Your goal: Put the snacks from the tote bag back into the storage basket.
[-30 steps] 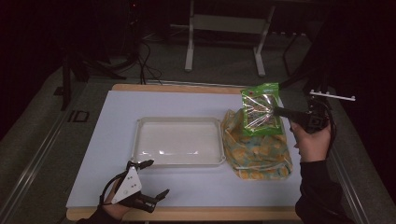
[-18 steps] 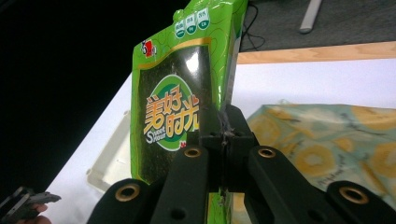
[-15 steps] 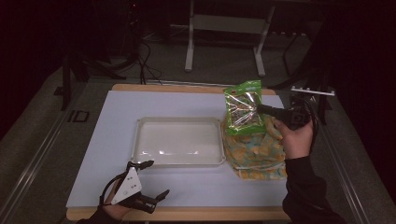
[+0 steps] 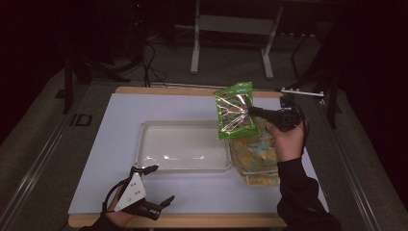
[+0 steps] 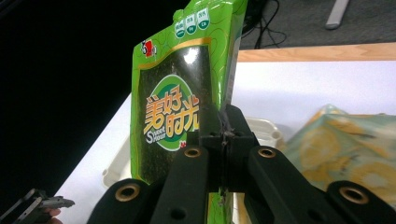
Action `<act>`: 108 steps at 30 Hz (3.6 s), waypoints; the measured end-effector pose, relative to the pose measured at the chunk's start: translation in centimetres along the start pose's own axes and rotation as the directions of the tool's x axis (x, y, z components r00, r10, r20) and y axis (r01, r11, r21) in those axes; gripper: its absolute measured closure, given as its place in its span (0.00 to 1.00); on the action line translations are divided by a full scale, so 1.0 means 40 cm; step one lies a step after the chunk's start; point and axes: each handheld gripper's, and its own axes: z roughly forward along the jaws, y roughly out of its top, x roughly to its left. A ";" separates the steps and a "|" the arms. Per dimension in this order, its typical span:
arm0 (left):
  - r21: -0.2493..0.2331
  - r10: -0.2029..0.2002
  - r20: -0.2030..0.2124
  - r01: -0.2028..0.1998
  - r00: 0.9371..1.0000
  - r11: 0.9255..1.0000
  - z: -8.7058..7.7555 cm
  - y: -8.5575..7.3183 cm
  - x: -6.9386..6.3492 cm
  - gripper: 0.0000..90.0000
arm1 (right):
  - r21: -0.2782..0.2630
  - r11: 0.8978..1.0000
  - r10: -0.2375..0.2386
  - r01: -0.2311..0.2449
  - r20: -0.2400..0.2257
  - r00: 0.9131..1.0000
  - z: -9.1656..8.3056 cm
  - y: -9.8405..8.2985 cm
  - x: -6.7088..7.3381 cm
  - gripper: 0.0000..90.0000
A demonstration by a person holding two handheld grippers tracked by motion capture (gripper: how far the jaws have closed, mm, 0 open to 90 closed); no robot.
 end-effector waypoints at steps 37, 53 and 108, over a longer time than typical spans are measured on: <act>-0.005 0.006 0.012 -0.006 1.000 1.000 -0.001 0.000 -0.001 0.00 | -0.007 0.994 0.106 -0.106 -0.052 0.993 0.185 -0.119 0.046 0.99; -0.004 0.008 0.013 -0.008 1.000 1.000 -0.001 0.000 -0.001 0.00 | 0.031 0.986 0.162 -0.161 -0.032 0.986 0.240 -0.184 0.014 0.99; 0.011 0.020 0.021 -0.020 1.000 1.000 0.004 -0.002 -0.002 0.00 | 0.186 0.953 0.231 -0.238 0.054 0.971 0.336 -0.337 -0.044 0.98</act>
